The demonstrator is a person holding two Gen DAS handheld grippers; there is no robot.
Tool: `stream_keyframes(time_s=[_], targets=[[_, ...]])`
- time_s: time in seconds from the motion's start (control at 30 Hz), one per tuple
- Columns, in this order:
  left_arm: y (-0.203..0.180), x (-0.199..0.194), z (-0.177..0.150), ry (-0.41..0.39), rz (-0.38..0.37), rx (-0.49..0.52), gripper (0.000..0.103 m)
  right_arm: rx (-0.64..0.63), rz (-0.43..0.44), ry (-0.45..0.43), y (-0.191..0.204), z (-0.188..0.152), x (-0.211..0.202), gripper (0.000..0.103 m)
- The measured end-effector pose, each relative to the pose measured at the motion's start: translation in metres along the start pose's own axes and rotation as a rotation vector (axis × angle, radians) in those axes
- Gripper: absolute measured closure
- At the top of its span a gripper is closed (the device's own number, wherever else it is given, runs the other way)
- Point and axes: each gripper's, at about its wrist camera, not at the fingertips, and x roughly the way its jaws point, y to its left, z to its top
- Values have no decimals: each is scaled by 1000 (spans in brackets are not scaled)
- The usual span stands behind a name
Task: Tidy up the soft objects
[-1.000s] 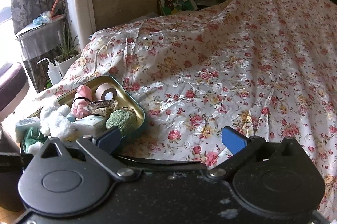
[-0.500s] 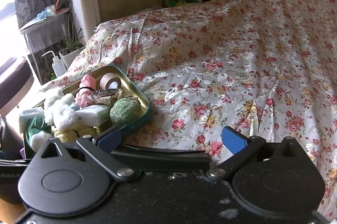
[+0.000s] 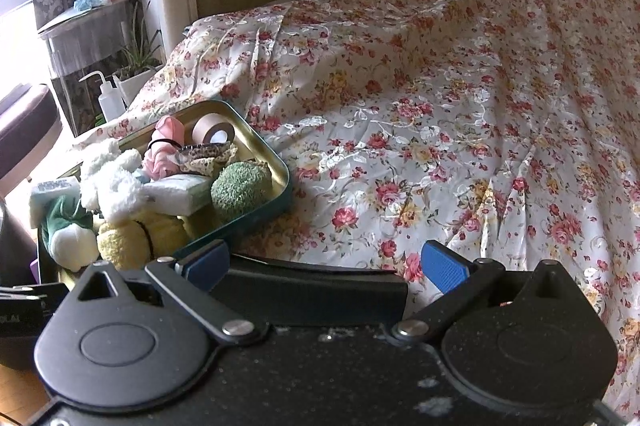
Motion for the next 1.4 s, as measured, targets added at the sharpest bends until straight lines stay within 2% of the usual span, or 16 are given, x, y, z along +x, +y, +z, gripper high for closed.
stream_keyframes(time_s=[0.47,0.9,1.4], targets=[[-1,2,-1,6,7,5,9,-18,-19,47,1,-3,7,0],[-4,6,-4,27,12,19,9,-44,-3,52,5,-4,7,0],[-3,9,-4,28,53,10,9,-73,13,67,18,-9,9,0]])
